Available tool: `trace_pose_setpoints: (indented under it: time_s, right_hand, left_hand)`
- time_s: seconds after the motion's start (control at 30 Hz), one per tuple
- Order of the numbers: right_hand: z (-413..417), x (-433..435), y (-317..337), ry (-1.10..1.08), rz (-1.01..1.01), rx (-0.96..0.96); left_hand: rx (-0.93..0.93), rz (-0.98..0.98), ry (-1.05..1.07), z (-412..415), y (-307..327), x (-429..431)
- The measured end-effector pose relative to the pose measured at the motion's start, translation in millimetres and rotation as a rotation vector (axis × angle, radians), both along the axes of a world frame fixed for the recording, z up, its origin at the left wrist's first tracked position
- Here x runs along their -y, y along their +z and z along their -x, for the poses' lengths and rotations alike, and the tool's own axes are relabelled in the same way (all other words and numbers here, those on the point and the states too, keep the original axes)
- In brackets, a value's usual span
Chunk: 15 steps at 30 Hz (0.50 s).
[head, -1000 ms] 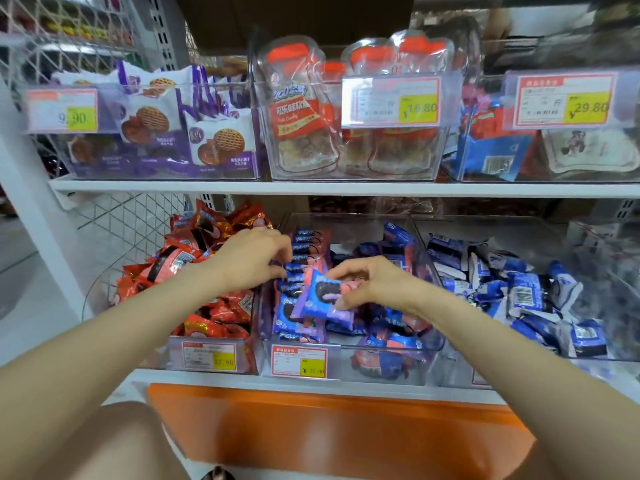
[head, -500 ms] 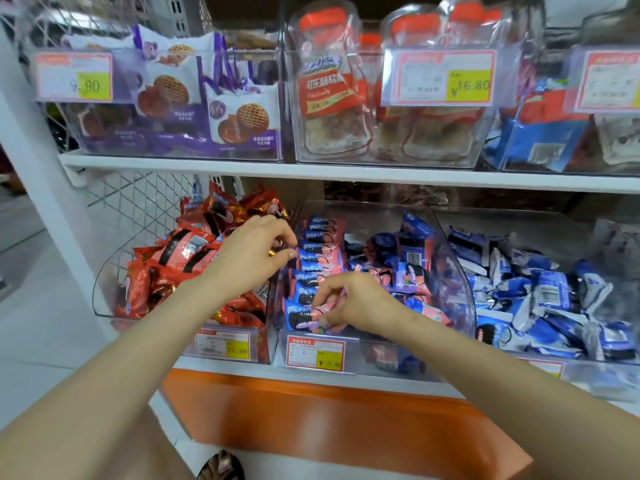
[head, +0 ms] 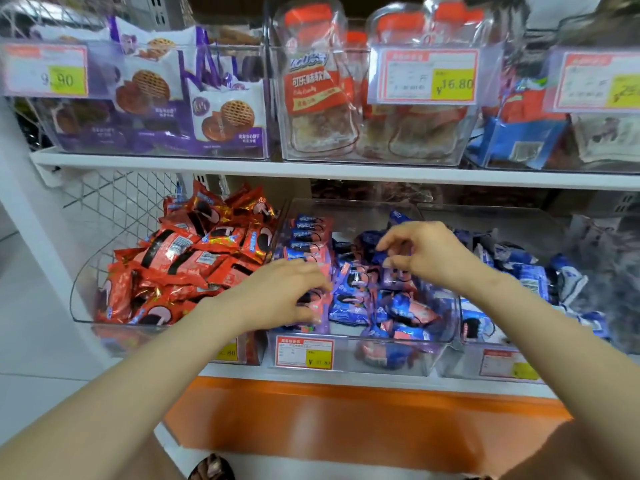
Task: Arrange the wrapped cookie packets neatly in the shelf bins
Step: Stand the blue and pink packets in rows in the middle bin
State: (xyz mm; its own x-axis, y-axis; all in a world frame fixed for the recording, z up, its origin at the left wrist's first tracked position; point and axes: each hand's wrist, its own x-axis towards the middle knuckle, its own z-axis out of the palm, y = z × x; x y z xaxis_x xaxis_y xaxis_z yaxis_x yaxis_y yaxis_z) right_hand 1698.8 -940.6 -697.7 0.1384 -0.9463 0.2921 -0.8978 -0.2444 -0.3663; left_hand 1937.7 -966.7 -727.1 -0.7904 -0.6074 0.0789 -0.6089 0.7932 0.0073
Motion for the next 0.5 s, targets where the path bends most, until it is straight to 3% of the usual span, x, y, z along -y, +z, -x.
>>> trace_pose_setpoints:
  time_s: [0.17, 0.27, 0.4, 0.5]
  right_hand:
    - [16, -11, -14, 0.02, -0.169, -0.391]
    - [17, -14, -28, -0.014, -0.172, -0.609]
    - [11, -15, -37, -0.019, -0.162, -0.755]
    - [7, -14, -30, -0.047, -0.139, -0.685]
  left_hand:
    - [0.179, 0.085, 0.052, -2, -2, 2]
    - [0.221, 0.171, 0.057, 1, -2, -1]
    - [0.224, 0.172, 0.09, 4, -4, 0]
    - [0.145, 0.035, 0.13, 3, 1, 1]
